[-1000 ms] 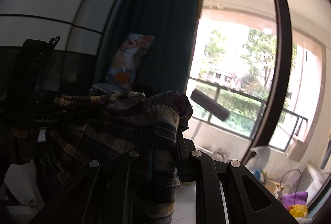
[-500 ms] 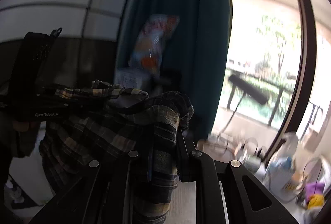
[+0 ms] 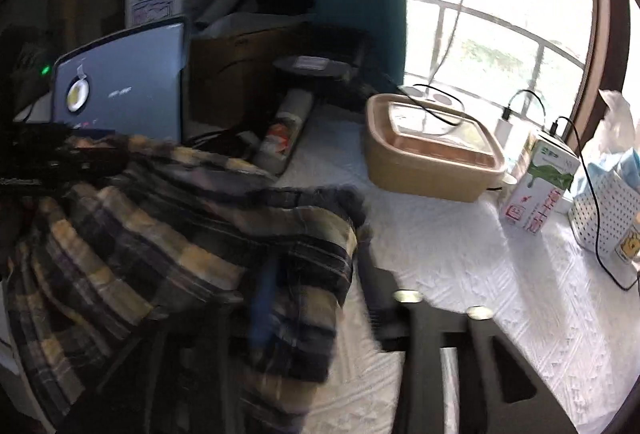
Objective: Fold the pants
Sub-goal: 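Lower the pants onto the bed beside the tablet and open both grippers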
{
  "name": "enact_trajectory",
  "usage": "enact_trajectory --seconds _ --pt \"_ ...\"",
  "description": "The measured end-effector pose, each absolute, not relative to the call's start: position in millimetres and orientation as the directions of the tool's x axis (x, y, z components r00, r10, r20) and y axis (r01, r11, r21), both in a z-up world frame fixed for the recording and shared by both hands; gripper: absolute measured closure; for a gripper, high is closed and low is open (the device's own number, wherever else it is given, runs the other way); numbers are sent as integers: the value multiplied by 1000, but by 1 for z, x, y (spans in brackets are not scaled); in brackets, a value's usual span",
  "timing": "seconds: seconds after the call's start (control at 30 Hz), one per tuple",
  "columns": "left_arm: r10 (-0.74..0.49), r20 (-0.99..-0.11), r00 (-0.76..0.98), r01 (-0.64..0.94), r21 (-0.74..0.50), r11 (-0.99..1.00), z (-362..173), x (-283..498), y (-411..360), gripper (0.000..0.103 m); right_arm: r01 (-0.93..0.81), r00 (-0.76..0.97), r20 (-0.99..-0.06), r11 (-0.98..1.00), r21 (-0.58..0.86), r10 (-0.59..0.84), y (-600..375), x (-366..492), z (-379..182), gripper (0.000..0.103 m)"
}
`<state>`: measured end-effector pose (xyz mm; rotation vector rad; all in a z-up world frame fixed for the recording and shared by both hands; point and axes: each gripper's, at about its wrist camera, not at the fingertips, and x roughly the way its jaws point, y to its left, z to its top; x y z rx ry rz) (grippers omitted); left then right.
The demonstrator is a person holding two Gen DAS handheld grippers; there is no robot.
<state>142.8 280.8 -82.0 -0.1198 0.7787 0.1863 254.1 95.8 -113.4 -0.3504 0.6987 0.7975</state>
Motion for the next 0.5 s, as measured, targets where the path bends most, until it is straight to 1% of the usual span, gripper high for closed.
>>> enact_trajectory --seconds 0.03,0.13,0.23,0.27,0.37,0.43,0.5 --pt "129 -699 703 -216 -38 976 -79 140 282 45 -749 496 -685 662 -26 534 94 254 -109 43" --pt "147 -661 736 -233 -43 972 -64 129 283 45 -741 512 -672 671 -31 535 87 260 -103 43" --pt "195 -613 765 -282 -48 958 -47 114 283 45 -743 514 -669 668 -35 537 80 259 -96 43" --pt "194 -598 777 -289 -65 955 -42 108 282 45 -744 512 -670 667 -33 538 78 258 -95 43" --pt "114 -565 817 -227 -133 965 -31 99 269 45 -756 497 -678 654 -31 542 71 251 -94 43" --pt "58 -570 819 -171 -147 974 -31 95 255 45 -761 489 -686 648 -34 538 64 244 -94 43" --pt "-32 -592 805 -109 -200 974 -41 97 243 45 -760 484 -695 650 -31 532 58 240 -94 43"
